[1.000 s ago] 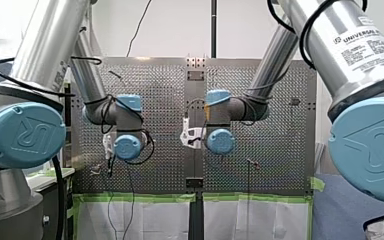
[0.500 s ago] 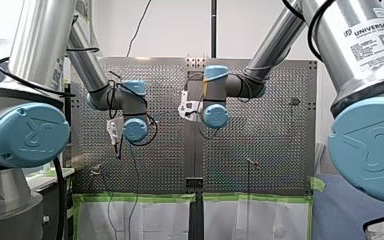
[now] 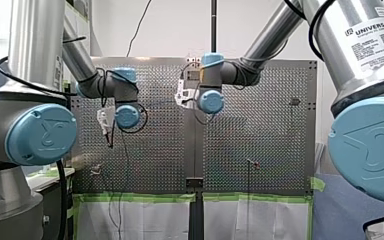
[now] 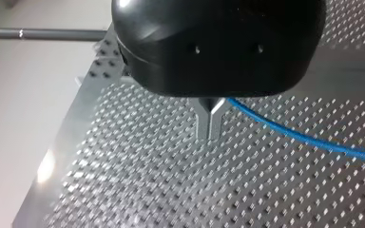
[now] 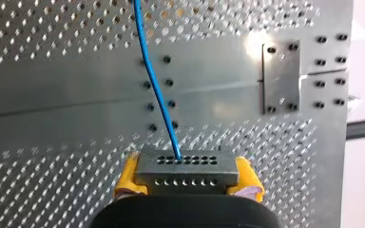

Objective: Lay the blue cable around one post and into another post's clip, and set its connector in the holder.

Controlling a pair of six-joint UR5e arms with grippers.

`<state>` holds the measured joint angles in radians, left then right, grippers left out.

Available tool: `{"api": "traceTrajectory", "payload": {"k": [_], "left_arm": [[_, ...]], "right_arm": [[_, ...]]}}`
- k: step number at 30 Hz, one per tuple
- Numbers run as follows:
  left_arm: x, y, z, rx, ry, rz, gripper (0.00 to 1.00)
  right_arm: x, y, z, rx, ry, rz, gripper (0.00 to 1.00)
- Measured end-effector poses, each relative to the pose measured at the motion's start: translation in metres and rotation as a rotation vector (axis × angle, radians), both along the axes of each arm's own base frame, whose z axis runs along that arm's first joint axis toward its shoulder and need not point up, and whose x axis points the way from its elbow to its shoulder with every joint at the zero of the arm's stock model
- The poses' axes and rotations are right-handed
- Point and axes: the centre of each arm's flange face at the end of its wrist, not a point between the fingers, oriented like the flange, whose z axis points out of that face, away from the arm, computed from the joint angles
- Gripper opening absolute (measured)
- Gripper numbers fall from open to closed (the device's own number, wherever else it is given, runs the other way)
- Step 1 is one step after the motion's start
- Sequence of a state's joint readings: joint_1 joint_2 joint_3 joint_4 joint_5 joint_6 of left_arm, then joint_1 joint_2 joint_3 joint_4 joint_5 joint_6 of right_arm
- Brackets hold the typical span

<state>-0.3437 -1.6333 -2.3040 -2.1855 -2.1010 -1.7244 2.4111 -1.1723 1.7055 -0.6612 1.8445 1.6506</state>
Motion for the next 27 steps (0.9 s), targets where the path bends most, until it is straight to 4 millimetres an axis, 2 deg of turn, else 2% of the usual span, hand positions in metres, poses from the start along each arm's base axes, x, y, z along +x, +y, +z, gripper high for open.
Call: {"api": "traceTrajectory", "payload": {"k": [11, 15, 21, 27], "left_arm": [[0.021, 0.031, 0.047, -0.075, -0.064, 0.083, 0.0], [0.029, 0.044, 0.07, -0.086, -0.094, 0.12, 0.0], [0.033, 0.062, 0.098, -0.1, -0.126, 0.167, 0.0], [0.039, 0.07, 0.125, -0.108, -0.148, 0.188, 0.0]], "right_arm": [[0.02, -0.005, 0.032, -0.024, -0.006, 0.057, 0.0], [0.027, -0.006, 0.042, -0.03, 0.002, 0.076, 0.0], [0.036, -0.009, 0.062, -0.043, -0.004, 0.101, 0.0], [0.045, -0.012, 0.083, -0.066, -0.02, 0.132, 0.0]]}}
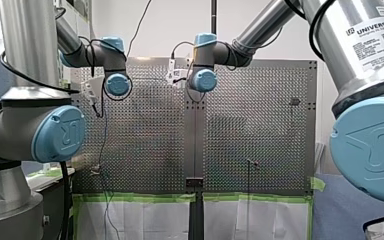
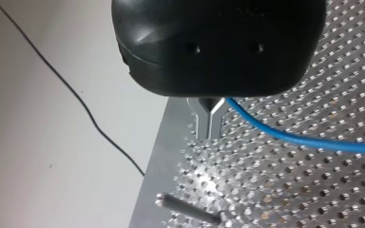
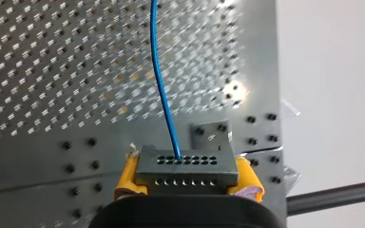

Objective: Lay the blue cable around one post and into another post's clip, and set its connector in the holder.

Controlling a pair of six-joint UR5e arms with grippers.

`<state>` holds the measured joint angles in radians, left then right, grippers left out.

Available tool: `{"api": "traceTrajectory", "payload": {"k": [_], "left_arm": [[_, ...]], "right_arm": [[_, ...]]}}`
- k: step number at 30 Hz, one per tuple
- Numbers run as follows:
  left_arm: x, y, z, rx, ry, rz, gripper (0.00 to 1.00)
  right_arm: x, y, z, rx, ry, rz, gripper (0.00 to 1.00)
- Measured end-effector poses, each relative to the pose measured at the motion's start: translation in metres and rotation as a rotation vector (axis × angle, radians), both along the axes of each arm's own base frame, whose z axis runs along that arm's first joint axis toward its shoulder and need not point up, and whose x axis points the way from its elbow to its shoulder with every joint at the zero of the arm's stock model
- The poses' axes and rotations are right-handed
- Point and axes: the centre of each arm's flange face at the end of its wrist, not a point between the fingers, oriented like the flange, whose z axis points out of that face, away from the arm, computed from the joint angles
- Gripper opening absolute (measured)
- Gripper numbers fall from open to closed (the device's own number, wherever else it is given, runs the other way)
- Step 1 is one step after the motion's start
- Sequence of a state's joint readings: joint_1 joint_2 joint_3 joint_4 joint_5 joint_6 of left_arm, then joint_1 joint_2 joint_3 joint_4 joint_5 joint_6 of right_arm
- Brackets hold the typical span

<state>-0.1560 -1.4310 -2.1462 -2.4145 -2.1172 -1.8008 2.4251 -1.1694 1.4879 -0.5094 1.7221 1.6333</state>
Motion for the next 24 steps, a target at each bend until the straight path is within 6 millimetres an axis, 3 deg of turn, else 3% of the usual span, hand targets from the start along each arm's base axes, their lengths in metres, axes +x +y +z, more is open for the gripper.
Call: {"api": "traceTrajectory", "payload": {"k": [24], "left_arm": [[0.034, 0.035, 0.089, -0.064, -0.129, 0.088, 0.0]], "right_arm": [[0.035, -0.007, 0.104, -0.141, -0.121, 0.108, 0.0]]}}
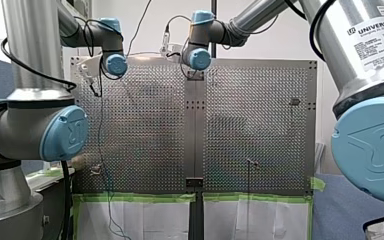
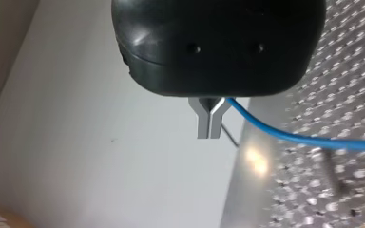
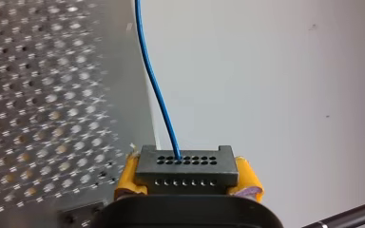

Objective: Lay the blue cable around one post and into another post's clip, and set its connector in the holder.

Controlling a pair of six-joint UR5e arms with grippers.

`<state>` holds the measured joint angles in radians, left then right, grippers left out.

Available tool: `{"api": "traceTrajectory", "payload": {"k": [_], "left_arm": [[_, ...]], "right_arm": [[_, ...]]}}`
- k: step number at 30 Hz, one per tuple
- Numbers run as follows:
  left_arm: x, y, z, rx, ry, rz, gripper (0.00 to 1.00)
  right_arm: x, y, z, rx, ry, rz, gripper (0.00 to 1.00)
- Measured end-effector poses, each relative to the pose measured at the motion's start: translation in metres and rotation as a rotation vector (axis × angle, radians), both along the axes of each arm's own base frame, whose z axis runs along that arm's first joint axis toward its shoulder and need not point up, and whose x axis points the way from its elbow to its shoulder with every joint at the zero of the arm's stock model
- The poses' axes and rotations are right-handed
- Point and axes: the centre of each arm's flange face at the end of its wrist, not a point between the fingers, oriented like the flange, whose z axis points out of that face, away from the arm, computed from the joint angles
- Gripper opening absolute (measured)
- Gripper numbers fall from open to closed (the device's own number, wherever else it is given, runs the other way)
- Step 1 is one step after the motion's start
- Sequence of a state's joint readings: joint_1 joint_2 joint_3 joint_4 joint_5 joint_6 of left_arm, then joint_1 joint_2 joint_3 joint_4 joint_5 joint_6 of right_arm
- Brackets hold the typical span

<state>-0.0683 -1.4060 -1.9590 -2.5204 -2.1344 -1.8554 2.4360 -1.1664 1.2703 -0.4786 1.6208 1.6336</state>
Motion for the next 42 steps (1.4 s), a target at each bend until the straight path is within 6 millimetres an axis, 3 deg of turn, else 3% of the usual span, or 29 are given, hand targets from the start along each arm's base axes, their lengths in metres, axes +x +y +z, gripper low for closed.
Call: {"api": "traceTrajectory", "payload": {"k": [18, 28, 42], "left_arm": [[0.028, 0.056, 0.064, -0.051, -0.153, -0.039, 0.0], [0.056, 0.09, 0.049, -0.03, -0.117, -0.037, 0.0], [0.098, 0.149, 0.034, -0.006, -0.075, -0.034, 0.0]], "right_arm": [[0.005, 0.0, 0.013, -0.022, -0.022, 0.011, 0.0], [0.016, -0.008, 0.005, -0.004, -0.003, 0.008, 0.0], [0.049, -0.029, -0.021, 0.018, 0.014, 0.011, 0.0]]}}
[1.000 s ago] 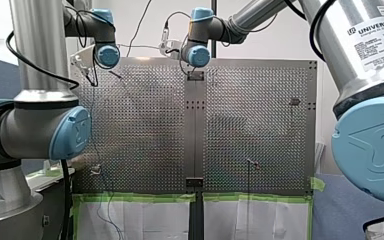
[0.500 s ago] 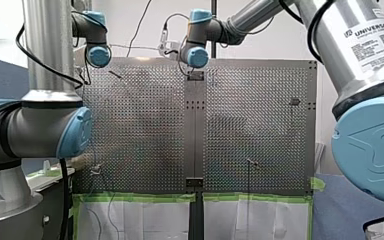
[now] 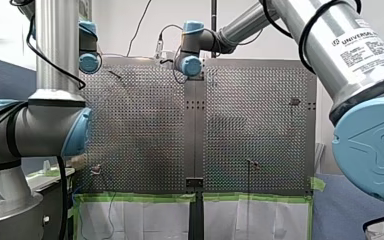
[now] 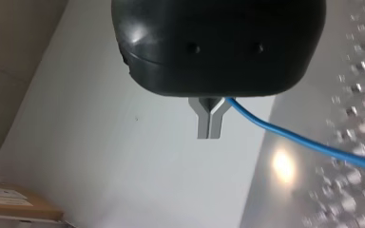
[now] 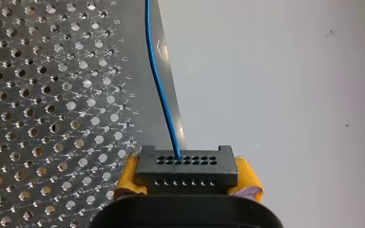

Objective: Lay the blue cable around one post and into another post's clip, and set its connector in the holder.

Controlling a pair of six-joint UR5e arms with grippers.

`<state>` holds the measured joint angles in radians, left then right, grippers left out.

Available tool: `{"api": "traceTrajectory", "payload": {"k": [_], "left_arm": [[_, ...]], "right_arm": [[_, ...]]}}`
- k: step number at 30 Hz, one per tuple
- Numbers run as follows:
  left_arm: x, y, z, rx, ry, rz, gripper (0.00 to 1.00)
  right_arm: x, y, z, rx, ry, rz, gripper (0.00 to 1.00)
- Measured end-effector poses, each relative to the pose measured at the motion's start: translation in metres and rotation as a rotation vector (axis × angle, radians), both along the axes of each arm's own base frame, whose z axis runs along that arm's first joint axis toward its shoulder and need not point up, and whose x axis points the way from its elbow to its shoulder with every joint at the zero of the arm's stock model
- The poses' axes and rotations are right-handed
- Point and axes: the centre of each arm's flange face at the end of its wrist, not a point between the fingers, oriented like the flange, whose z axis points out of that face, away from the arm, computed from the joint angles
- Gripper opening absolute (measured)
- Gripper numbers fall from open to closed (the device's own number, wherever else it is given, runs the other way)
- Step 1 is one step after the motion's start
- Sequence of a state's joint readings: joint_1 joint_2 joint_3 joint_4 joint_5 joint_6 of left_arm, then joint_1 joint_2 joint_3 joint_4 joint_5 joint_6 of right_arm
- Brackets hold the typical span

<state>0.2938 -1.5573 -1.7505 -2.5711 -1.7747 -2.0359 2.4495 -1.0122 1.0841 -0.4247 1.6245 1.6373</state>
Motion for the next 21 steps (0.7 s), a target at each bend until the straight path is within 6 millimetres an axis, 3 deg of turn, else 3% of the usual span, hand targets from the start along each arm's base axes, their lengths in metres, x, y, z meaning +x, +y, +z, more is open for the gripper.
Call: {"api": "traceTrajectory", "payload": {"k": [7, 21], "left_arm": [[0.015, 0.015, -0.015, 0.01, 0.035, -0.023, 0.0], [0.03, 0.002, -0.034, 0.039, 0.082, -0.137, 0.0]], "right_arm": [[0.001, -0.014, -0.003, 0.004, -0.014, -0.029, 0.0], [-0.004, -0.033, -0.021, 0.027, 0.005, -0.062, 0.0]]}}
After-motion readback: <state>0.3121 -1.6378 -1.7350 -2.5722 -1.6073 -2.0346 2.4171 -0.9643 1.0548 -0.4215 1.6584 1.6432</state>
